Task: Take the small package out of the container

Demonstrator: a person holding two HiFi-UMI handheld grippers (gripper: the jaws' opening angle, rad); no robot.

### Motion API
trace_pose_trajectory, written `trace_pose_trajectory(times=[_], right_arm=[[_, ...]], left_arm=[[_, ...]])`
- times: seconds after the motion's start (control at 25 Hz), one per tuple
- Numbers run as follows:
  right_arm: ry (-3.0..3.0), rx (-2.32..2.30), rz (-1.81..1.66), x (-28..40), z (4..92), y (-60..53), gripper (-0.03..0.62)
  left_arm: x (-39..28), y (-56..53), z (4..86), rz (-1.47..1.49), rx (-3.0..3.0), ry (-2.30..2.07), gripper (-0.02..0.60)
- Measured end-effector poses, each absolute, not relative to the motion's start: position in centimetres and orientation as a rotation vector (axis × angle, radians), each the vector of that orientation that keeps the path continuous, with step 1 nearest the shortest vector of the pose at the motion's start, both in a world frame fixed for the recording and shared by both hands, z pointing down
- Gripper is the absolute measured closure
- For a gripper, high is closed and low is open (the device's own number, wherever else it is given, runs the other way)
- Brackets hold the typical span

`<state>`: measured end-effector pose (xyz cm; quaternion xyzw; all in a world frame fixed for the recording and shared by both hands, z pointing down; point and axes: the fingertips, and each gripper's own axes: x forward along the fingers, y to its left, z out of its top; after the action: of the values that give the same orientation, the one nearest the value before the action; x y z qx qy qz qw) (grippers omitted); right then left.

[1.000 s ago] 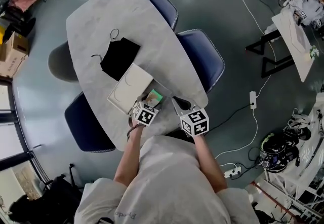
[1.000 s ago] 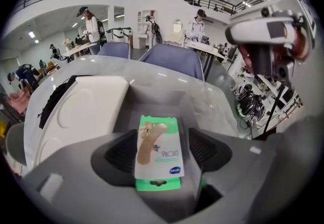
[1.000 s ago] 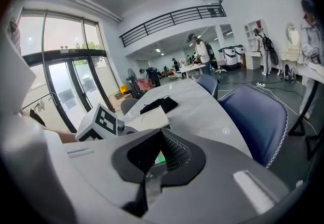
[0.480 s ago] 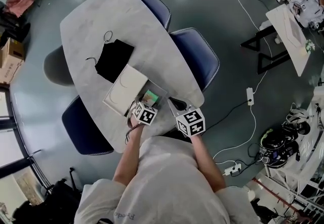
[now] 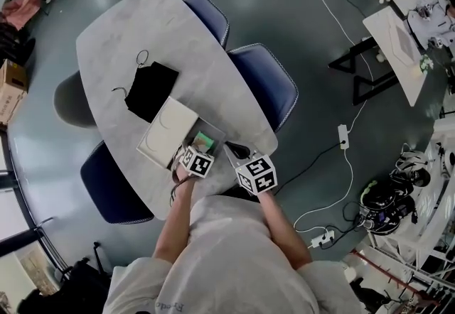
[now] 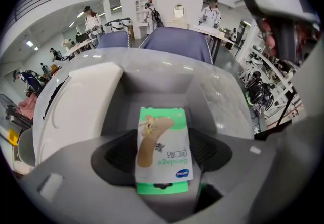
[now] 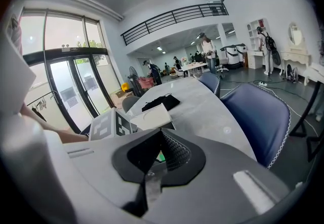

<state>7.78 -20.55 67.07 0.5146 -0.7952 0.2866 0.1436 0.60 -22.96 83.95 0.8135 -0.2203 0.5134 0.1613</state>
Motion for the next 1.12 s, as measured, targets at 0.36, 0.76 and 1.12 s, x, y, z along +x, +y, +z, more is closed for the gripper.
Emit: trace_pose_trajectory(times=[0.36, 0.76, 1.12], right_arm=[[-2.299, 1.453, 0.827, 7.5, 67.3, -20.5, 0.591], [-2.267, 1.543, 0.852, 9.0, 67.3, -19.7, 0.591], [-2.250, 1.574, 0.843, 10.3, 67.1, -18.9, 0.591]], left_arm=[[0.8, -23.1, 83.8, 1.481, 2.315, -0.624, 0.230], [0.1, -23.4, 83.7, 1.497, 2.297, -0.621, 0.225], [0.8, -23.2, 83.7, 1.460, 2.318, -0.621, 0.229]])
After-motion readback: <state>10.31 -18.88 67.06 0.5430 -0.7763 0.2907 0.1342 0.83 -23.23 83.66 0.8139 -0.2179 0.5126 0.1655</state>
